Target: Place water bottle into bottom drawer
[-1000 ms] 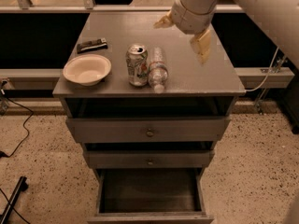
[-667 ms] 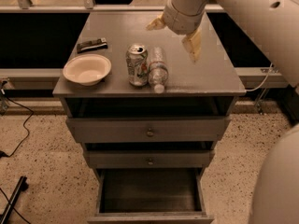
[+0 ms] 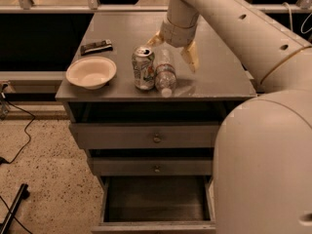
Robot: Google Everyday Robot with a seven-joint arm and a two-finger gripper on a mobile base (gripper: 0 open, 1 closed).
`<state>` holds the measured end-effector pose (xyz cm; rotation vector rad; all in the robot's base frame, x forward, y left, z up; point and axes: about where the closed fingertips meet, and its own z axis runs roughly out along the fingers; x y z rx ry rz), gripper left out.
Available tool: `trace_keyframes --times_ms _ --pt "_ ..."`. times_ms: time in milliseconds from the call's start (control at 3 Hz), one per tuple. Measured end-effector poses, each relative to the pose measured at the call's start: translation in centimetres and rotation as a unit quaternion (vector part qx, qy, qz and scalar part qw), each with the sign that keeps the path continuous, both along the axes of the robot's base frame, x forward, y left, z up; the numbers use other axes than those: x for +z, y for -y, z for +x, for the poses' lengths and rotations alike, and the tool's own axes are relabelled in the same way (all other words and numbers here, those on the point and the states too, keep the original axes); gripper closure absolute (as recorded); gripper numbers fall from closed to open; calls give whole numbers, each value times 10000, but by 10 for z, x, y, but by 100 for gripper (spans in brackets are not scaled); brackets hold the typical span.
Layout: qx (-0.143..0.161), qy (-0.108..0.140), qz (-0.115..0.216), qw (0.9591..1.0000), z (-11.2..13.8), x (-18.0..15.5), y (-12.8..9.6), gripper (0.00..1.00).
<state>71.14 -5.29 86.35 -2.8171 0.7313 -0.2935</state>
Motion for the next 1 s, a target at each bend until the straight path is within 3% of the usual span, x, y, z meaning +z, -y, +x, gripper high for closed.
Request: trace_keyframes --times_ms 333,667,1000 --pt "156 -202 -140 9996 -2 -19 -2 0" --pt "284 -340 -213 9988 -5 -29 -2 8" --pt "402 -480 -277 9977 -12 -34 -1 34"
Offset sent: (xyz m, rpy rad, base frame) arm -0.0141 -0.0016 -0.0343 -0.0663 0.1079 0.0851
